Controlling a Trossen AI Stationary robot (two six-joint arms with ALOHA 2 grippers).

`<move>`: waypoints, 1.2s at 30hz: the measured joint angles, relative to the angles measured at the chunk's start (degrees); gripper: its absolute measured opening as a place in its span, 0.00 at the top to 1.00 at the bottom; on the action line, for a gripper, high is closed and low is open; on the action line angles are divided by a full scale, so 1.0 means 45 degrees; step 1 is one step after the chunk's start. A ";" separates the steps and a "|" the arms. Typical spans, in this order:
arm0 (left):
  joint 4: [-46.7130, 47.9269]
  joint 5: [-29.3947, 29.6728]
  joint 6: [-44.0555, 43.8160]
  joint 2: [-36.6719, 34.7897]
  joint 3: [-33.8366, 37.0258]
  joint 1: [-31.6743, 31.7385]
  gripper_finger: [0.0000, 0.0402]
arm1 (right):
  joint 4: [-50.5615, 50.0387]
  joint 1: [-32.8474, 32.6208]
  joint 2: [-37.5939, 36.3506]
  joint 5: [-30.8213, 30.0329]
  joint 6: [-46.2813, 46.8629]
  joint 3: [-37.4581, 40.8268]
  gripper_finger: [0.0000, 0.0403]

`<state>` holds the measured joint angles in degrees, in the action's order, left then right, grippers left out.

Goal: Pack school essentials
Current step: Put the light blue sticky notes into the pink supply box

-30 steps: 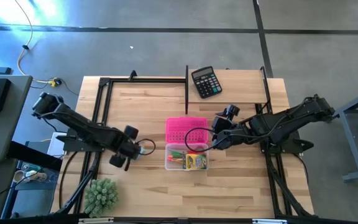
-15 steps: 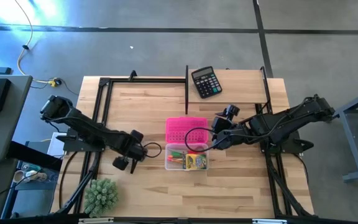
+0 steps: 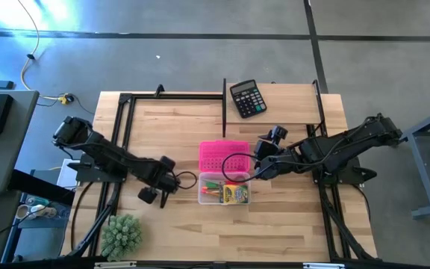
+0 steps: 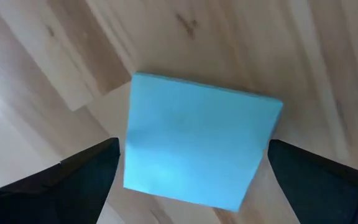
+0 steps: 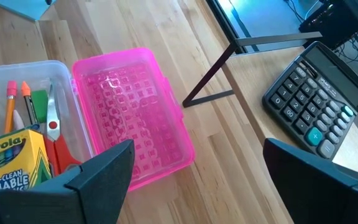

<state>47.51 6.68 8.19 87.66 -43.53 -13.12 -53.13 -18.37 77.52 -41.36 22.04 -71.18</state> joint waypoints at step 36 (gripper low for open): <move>0.0045 -0.0558 -0.0216 0.0841 -0.0230 0.0398 0.21 | 0.0158 0.0004 0.0000 0.0003 0.0000 0.0000 0.14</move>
<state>47.71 4.17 7.21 91.44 -44.56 -11.33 -52.42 -18.35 77.52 -41.34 22.04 -71.18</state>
